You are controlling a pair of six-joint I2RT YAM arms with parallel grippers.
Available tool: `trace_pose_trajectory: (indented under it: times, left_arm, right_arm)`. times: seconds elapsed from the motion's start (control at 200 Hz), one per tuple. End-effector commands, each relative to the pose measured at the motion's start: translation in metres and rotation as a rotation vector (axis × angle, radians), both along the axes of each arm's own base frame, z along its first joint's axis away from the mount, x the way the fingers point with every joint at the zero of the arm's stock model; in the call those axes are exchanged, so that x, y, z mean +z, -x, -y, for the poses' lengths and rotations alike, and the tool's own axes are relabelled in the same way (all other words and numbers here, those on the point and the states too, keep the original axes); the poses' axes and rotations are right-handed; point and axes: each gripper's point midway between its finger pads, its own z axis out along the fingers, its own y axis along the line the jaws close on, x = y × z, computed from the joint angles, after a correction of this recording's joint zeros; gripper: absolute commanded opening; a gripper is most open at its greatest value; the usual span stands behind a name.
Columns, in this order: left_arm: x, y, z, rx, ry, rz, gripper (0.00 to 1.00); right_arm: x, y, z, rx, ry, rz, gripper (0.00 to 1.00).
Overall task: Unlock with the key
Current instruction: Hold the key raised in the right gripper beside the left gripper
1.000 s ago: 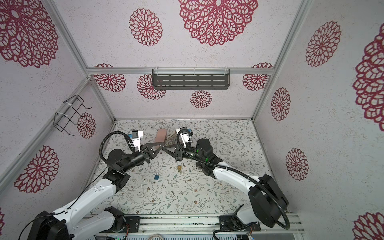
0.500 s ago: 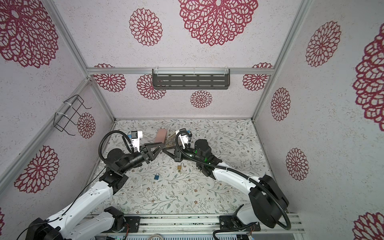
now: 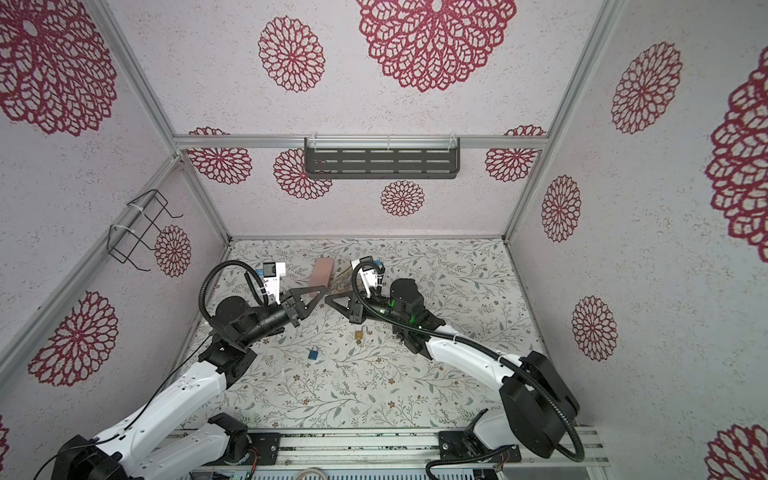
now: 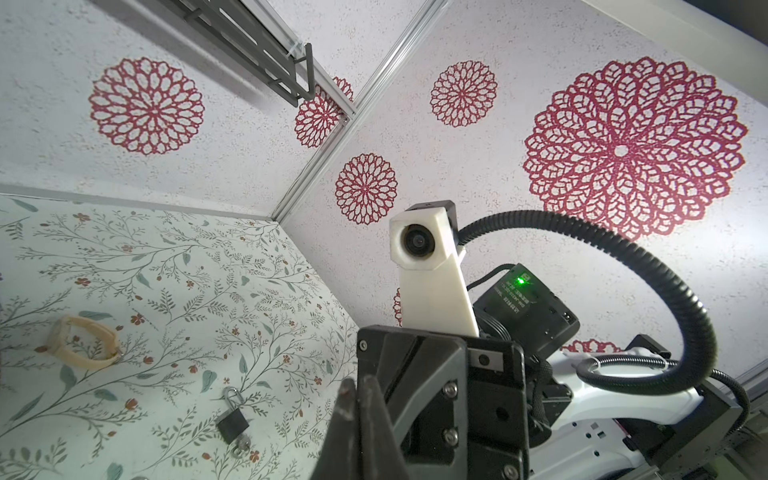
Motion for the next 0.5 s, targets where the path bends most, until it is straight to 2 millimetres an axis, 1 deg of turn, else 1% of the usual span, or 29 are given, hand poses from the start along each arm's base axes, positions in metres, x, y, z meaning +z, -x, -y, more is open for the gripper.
trace_pose_trajectory:
  times: [0.0, 0.08, 0.115, 0.155, 0.18, 0.275, 0.345, 0.495]
  left_arm:
    - [0.0039, 0.0026, 0.0011, -0.016, 0.0, 0.031, 0.0]
    - [0.0061, 0.005, 0.0025, -0.03, 0.011, 0.045, 0.0]
    - [0.0065, 0.005, 0.0027, -0.033, 0.012, 0.049, 0.0]
    - [0.0065, 0.0056, 0.0033, -0.037, 0.012, 0.049, 0.0]
    - [0.0066, 0.0057, 0.0034, -0.039, 0.012, 0.05, 0.0]
    - [0.0065, 0.0065, 0.0035, -0.042, 0.013, 0.053, 0.0]
    - [0.006, 0.0064, 0.0034, -0.041, 0.012, 0.053, 0.0]
    - [0.0057, 0.0061, 0.0037, -0.041, 0.012, 0.052, 0.0]
  right_arm:
    - [0.0299, 0.0034, 0.0017, 0.008, -0.074, 0.061, 0.0]
    - [0.0315, 0.0034, -0.0003, 0.019, -0.081, 0.063, 0.0]
    - [0.0325, 0.0034, -0.0014, 0.025, -0.084, 0.064, 0.02]
    - [0.0328, 0.0032, -0.0026, 0.03, -0.085, 0.063, 0.08]
    - [0.0328, 0.003, -0.0034, 0.034, -0.085, 0.063, 0.1]
    - [0.0331, 0.003, -0.0041, 0.037, -0.086, 0.063, 0.1]
    - [0.033, 0.0029, -0.0048, 0.04, -0.085, 0.064, 0.14]
    - [0.0325, 0.0027, -0.0051, 0.041, -0.082, 0.067, 0.13]
